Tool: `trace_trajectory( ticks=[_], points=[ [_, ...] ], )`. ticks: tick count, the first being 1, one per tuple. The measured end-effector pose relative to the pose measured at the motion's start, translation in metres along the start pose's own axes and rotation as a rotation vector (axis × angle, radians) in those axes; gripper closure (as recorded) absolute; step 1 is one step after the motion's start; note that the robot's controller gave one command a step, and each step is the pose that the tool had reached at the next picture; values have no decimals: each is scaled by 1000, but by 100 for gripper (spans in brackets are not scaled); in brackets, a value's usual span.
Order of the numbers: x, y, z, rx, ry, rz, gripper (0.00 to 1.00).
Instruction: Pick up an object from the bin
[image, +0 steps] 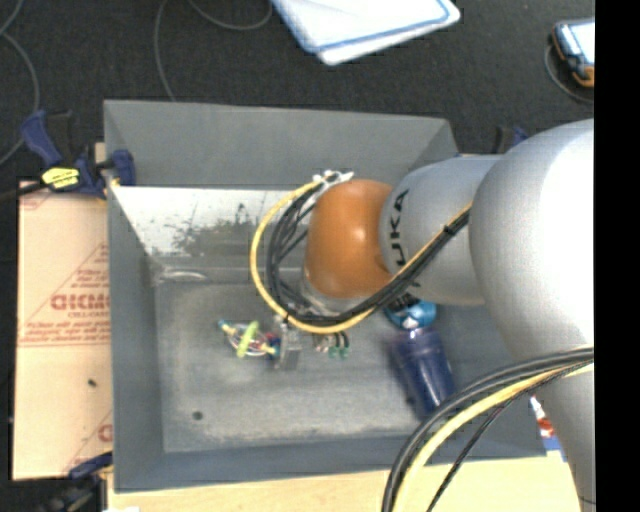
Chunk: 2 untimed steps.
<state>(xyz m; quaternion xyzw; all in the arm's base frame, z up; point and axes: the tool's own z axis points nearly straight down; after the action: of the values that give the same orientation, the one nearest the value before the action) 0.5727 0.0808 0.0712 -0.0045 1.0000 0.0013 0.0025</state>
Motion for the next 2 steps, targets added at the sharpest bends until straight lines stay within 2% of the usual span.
trace_trajectory(
  ticks=[1, 2],
  points=[
    [0, 0, 0, 0, 0, 1, 100],
    [-4, 13, -62, -2, -9, 34, 100]
  ],
)
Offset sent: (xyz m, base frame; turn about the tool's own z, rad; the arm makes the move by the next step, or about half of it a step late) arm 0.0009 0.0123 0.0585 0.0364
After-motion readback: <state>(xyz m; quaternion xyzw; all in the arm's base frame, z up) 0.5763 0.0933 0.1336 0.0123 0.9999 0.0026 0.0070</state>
